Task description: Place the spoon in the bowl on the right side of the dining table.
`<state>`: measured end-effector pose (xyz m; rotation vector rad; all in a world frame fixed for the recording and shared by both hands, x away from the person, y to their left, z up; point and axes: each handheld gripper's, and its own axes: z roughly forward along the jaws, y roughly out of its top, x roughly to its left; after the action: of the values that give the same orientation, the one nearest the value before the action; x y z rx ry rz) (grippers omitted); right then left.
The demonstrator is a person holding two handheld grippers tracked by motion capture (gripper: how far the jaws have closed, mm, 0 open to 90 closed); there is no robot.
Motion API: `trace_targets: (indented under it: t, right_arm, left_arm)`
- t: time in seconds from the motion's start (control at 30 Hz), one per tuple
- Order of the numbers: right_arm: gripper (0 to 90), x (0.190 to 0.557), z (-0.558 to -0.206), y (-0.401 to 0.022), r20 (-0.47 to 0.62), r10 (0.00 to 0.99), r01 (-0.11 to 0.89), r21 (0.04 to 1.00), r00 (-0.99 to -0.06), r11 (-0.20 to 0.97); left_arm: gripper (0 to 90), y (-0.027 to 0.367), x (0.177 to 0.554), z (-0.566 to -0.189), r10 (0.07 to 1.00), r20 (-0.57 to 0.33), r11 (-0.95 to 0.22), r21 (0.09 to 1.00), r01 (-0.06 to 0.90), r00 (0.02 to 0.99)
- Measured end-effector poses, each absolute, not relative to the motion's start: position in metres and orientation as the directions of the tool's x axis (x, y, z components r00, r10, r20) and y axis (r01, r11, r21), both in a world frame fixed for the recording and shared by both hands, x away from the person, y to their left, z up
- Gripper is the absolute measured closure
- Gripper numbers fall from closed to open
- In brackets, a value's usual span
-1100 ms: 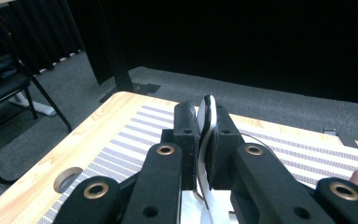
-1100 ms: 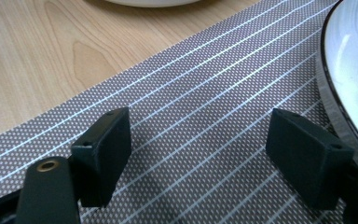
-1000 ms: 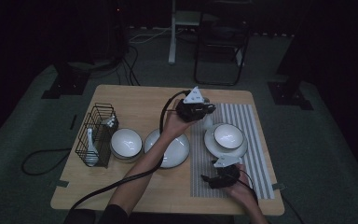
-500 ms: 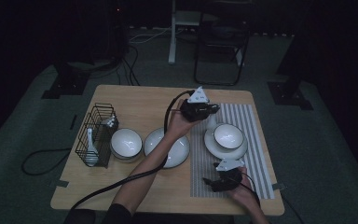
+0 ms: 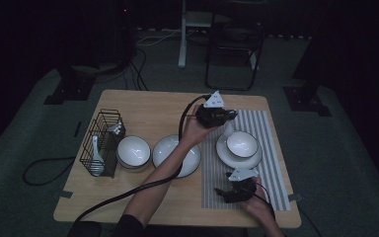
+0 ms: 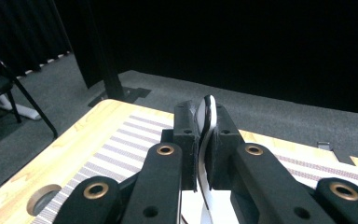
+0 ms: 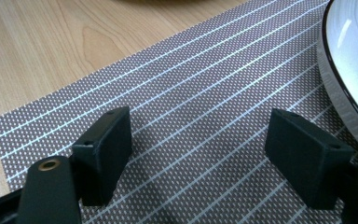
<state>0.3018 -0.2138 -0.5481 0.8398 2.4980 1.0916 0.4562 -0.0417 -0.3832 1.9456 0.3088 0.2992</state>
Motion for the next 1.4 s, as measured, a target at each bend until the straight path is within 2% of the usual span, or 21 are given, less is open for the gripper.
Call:
trace_targets:
  t: [0.73, 1.4]
  right_arm:
    - [23.0, 0.302, -0.548, -0.214, -0.026, 0.613, 0.396, 0.741, -0.790, 0.543]
    - [23.1, 0.302, -0.548, -0.214, -0.027, 0.611, 0.395, 0.741, -0.791, 0.544]
  left_arm:
    - [84.9, -0.064, 0.456, -0.404, 0.331, 0.033, -0.385, 0.917, 0.103, 0.943]
    - [84.5, -0.060, 0.455, -0.429, 0.343, -0.005, -0.394, 0.907, 0.149, 0.939]
